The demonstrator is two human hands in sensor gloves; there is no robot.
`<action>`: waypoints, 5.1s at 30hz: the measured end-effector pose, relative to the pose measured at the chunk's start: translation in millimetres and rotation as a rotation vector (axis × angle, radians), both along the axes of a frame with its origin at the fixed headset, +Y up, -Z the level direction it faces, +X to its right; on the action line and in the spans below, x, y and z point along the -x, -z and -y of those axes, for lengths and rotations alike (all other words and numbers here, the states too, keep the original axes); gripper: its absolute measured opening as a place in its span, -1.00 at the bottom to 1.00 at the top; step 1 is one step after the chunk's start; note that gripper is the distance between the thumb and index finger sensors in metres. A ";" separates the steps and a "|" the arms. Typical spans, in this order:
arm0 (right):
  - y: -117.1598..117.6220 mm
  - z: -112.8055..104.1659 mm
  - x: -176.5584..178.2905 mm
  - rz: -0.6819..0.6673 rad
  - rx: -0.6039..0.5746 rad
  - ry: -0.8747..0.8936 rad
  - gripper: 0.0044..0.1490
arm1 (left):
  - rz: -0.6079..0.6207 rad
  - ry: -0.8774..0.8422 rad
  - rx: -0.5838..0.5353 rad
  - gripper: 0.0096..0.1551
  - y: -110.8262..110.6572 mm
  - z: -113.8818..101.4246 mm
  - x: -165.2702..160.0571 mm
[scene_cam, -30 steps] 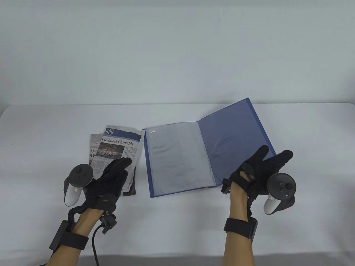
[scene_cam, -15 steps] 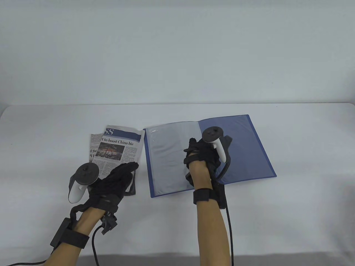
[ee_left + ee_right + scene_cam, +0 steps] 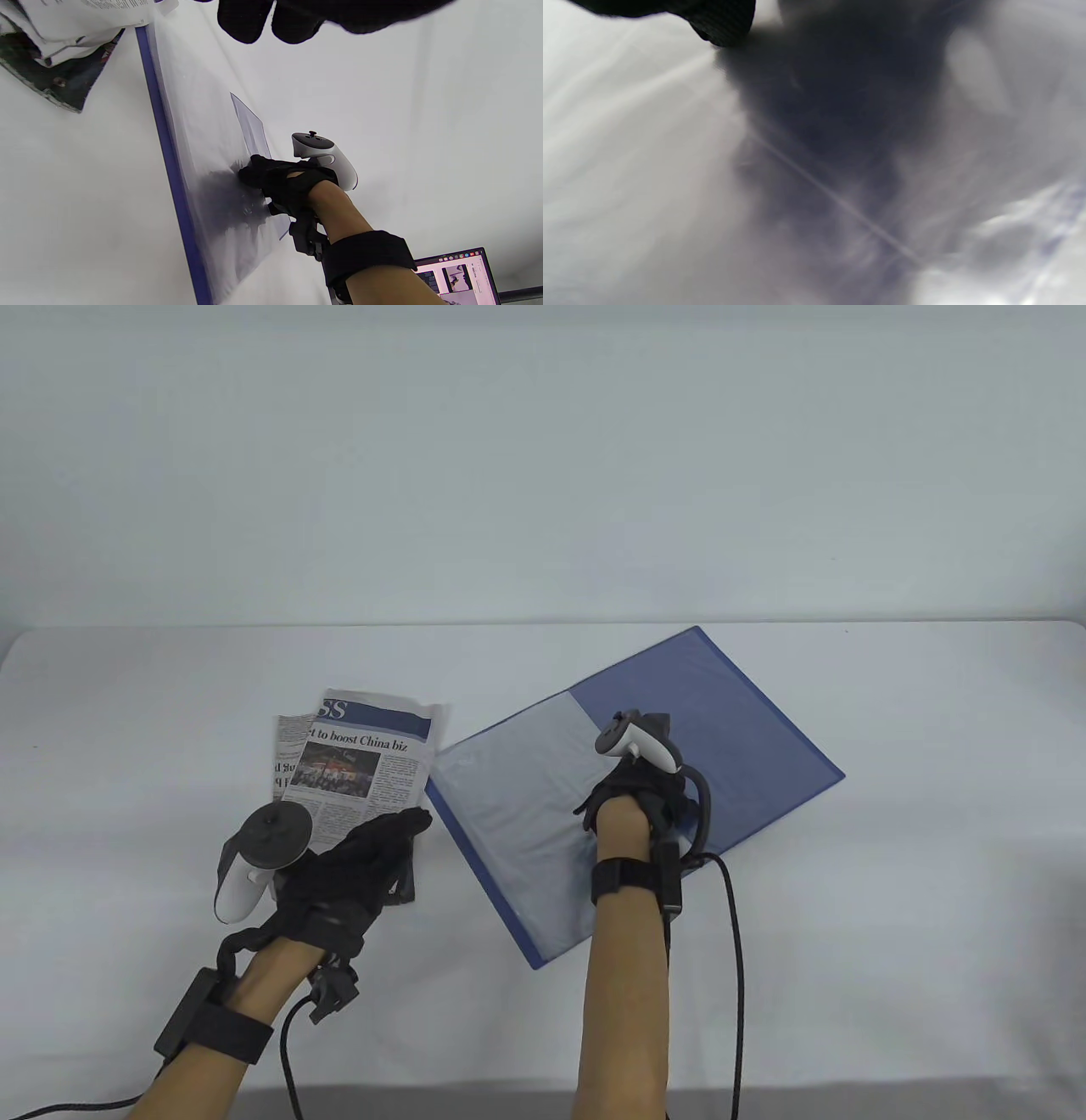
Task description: Insert newspapers into folder
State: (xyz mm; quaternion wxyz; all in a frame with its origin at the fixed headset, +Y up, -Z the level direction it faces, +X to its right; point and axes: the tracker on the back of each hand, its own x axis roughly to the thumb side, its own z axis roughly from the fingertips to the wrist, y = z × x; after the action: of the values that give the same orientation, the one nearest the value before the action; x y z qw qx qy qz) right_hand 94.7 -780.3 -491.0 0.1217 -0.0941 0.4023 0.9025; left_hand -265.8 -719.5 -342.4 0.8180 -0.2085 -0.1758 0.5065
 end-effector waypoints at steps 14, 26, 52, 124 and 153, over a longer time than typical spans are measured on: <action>5.6 -3.7 11.0 -0.249 -0.082 -0.038 0.03 | -0.002 0.006 0.022 -0.16 1.6 6.9 0.5; 1.8 -0.9 28.8 -0.482 -0.233 -0.100 0.01 | -0.015 0.020 0.039 -0.16 2.6 11.3 2.3; -58.0 -59.0 43.1 -0.475 -0.342 0.295 0.16 | -0.031 0.070 0.032 -0.06 2.6 16.5 1.6; -105.4 -48.2 69.9 -0.426 -0.633 0.466 -0.54 | -0.889 0.898 0.513 -0.51 18.7 39.6 98.2; -105.4 -54.3 64.2 -0.410 -0.675 0.488 -0.54 | -1.088 0.170 0.146 -0.51 -18.8 -35.2 129.4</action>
State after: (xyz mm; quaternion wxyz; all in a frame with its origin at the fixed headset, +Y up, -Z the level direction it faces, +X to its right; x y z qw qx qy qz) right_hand 30.5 -725.9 -385.6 0.2721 0.2284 0.1122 0.9280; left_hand -395.3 -684.4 -323.6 0.8122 0.0135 0.3250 0.4843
